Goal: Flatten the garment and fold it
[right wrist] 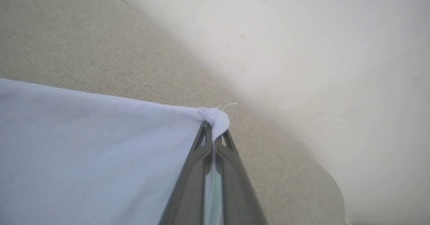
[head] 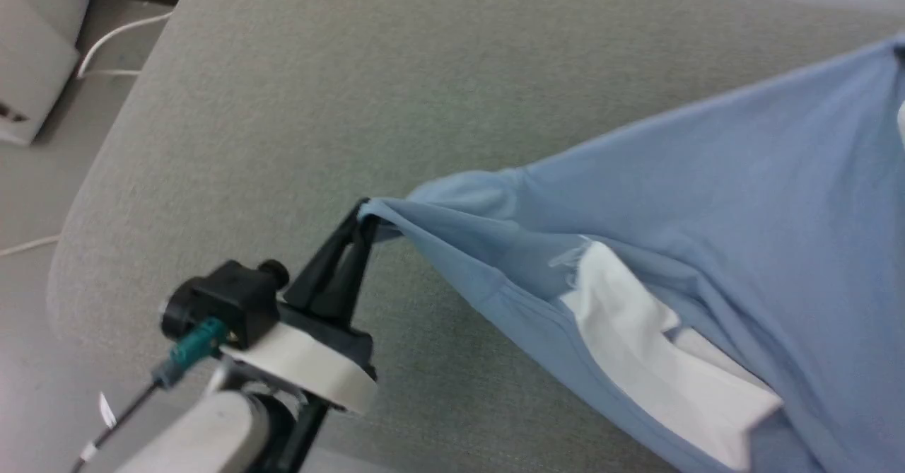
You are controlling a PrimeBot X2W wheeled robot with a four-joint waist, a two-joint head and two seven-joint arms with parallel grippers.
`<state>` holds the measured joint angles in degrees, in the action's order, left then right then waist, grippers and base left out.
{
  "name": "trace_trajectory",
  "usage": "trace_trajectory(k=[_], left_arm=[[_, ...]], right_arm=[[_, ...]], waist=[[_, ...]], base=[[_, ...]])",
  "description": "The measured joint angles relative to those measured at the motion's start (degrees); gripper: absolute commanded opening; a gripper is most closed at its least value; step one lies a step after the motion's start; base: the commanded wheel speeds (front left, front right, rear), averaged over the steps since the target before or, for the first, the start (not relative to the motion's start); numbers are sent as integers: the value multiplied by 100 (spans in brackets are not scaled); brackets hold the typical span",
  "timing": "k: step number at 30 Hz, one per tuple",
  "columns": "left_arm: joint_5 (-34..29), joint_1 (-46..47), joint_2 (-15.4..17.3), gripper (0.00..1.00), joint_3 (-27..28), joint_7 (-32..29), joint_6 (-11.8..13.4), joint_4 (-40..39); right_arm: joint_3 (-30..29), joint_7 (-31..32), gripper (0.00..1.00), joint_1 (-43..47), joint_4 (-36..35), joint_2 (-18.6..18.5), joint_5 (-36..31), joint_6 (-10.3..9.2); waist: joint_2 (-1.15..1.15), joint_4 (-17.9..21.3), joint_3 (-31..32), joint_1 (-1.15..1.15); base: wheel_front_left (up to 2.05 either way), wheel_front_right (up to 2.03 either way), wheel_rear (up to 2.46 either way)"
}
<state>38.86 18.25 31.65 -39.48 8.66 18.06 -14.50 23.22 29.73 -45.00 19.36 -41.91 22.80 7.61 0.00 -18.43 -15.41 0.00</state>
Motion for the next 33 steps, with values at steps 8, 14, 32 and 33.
trace_trajectory(k=[8, 14, 32, 33], left_arm=[[-171, 548, 690, 0, 554, -316, 227, -513], [-366, 1084, 1023, 0, 911, -415, 249, -838], [51, 2659, 1384, 0, 1562, -932, -219, -753], [122, 2760, 1378, 0, 1561, -1010, -300, -671]], right_arm=[[-249, -740, 0, -425, -642, -134, -12, 0], [-521, -995, 0, -649, -1263, -146, -113, 0], [-1203, -867, 0, -917, -2074, -358, -216, 0], [-1180, -881, 0, -984, -2071, -380, -214, 0]], waist=[[0, 566, 668, -1], [0, 1008, 1102, -2], [0, 1963, 1516, 0], [0, 1983, 1463, 0]], base=[[0, 0, 0], [0, 0, 0], [0, 0, 0], [0, 0, 0]])
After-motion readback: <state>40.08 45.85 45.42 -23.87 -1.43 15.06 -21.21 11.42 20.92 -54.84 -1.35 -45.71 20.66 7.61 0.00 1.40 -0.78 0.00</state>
